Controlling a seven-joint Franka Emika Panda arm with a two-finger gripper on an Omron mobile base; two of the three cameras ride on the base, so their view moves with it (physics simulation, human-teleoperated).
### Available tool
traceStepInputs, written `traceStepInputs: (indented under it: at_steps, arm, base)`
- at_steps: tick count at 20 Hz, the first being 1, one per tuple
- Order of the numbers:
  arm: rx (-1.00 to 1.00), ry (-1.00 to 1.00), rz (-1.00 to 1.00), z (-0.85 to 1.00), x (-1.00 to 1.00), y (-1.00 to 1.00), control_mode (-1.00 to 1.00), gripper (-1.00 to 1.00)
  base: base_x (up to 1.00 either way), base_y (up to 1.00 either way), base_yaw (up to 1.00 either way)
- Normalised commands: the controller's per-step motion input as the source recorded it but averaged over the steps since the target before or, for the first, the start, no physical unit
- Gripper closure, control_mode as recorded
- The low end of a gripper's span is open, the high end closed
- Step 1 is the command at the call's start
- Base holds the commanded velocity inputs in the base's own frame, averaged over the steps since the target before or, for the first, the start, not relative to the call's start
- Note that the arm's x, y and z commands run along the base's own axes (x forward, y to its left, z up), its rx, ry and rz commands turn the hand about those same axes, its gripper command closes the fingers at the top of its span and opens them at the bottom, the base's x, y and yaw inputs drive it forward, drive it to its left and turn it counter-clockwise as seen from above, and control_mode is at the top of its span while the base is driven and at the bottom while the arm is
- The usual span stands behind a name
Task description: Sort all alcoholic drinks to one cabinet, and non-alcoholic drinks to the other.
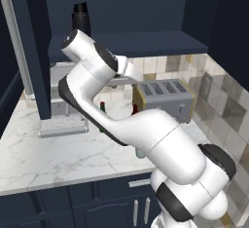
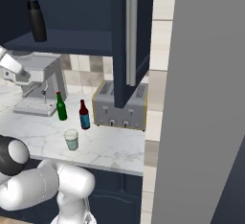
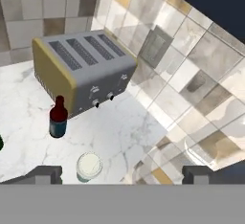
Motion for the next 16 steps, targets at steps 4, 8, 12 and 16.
traceStepInputs:
  at_steps: [4,8,12,16]
  arm:
    - [0.00,0.00,-0.15,-0.44,-0.01,-0.11,-1.00,-1.00]
    - [0.00,0.00,-0.12,-0.42,0.00,-0.12,-1.00,-1.00]
    - [0.00,0.00,-0.10,-0.39,0.00,-0.11,-1.00,-1.00]
    - [0.00,-0.01,-0.09,-0.43,0.00,-0.10,-1.00,-1.00]
  base:
    - [0.00,0.00,0.00]
    - [0.00,0.00,0.00]
    - [0.00,0.00,0.00]
    - [0.00,0.00,0.00]
